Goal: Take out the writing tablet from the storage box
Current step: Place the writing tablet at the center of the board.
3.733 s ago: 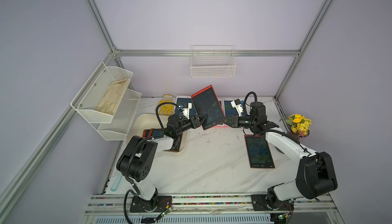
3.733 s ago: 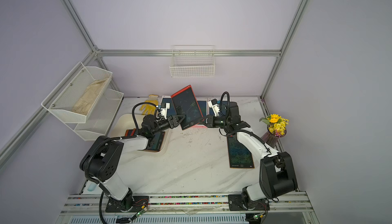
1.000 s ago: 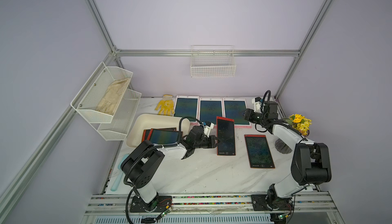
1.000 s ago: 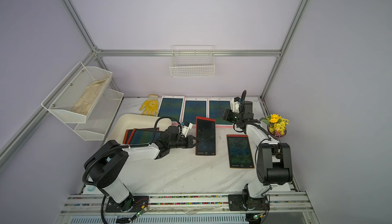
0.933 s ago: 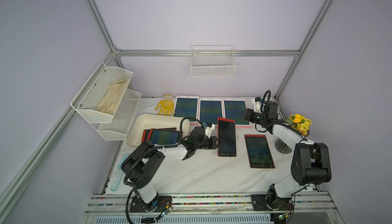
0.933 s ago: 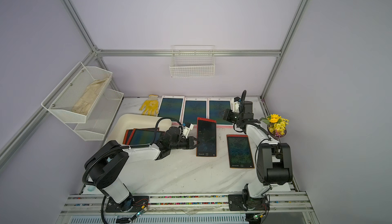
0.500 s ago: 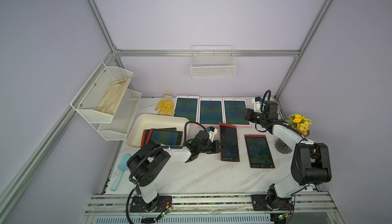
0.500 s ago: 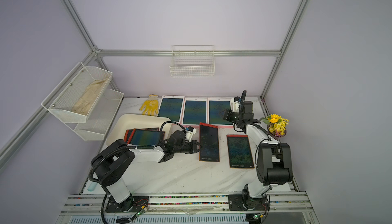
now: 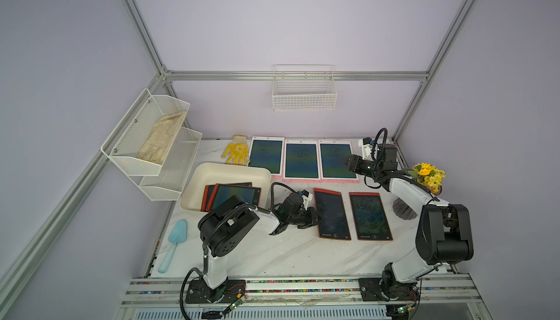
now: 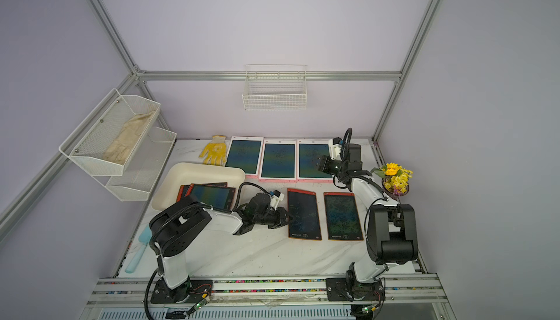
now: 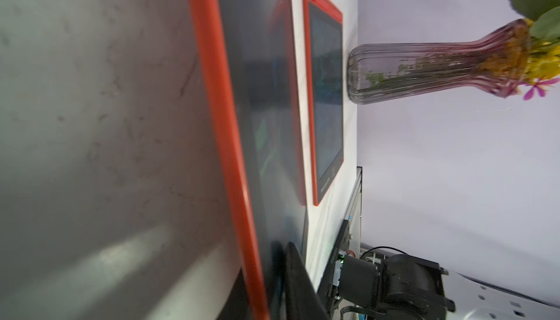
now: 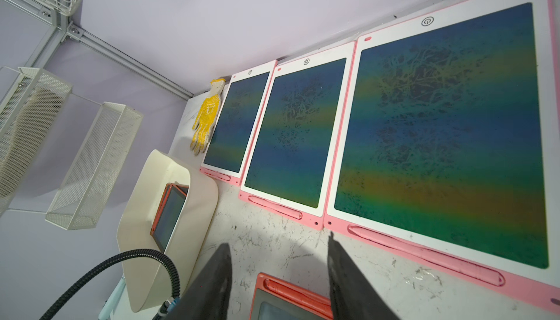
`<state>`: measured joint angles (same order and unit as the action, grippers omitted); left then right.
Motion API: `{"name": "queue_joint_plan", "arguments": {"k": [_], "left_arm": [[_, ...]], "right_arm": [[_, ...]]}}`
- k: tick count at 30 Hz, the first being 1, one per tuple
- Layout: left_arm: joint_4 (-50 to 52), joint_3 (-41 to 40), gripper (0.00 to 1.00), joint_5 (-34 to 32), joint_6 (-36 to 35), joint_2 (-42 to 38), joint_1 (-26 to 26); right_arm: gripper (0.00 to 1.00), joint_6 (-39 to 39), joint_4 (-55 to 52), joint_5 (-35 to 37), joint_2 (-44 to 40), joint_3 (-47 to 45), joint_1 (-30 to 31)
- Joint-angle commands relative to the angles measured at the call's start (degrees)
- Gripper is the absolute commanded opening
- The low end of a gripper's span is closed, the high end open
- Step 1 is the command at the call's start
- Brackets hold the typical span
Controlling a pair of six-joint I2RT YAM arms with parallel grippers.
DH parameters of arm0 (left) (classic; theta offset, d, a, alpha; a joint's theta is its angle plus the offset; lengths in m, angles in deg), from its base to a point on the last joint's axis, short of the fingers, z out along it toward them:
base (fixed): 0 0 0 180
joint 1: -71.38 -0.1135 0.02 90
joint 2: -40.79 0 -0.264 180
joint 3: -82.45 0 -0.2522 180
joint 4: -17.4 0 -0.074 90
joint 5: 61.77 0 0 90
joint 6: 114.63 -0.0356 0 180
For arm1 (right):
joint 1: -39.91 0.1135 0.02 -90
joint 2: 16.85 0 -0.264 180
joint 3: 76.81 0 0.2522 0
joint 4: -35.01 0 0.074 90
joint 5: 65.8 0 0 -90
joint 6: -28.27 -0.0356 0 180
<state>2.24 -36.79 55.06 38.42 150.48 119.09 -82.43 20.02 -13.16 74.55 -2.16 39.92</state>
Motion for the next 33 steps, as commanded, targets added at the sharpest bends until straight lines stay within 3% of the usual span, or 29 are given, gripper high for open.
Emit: {"name": "queue_joint_plan", "arguments": {"k": [1, 7, 12, 22, 27, 33], "left_arm": [[2.48, 1.65, 0.21, 0.99, -0.73, 1.75, 0.24], [6.69, 4.71, 0.33, 1.87, -1.40, 4.00, 0.13], [15.87, 8.38, 0.44, -0.06, -4.70, 3.75, 0.02], [22.24, 12.28, 0.53, 0.12, -5.83, 6.90, -0.15], [29.86, 14.49, 0.66, -2.80, -7.10, 6.94, -0.34], [33.40, 16.86, 0.69, -3.40, -8.13, 7.92, -0.33]], "right_arm": [[0.53, 0.98, 1.67, -1.56, -0.18, -0.17, -0.19], [0.54, 1.55, 1.74, -1.75, -0.25, -0.31, -0.19], [0.54, 1.68, 1.94, -2.24, 0.13, -0.41, -0.19], [0.54, 2.49, 1.41, -2.28, 0.21, -0.41, -0.19], [0.54, 2.62, 1.67, -2.18, 0.28, -0.67, -0.19], [0.54, 2.69, 1.68, -2.36, 0.53, -0.69, -0.19]]}}
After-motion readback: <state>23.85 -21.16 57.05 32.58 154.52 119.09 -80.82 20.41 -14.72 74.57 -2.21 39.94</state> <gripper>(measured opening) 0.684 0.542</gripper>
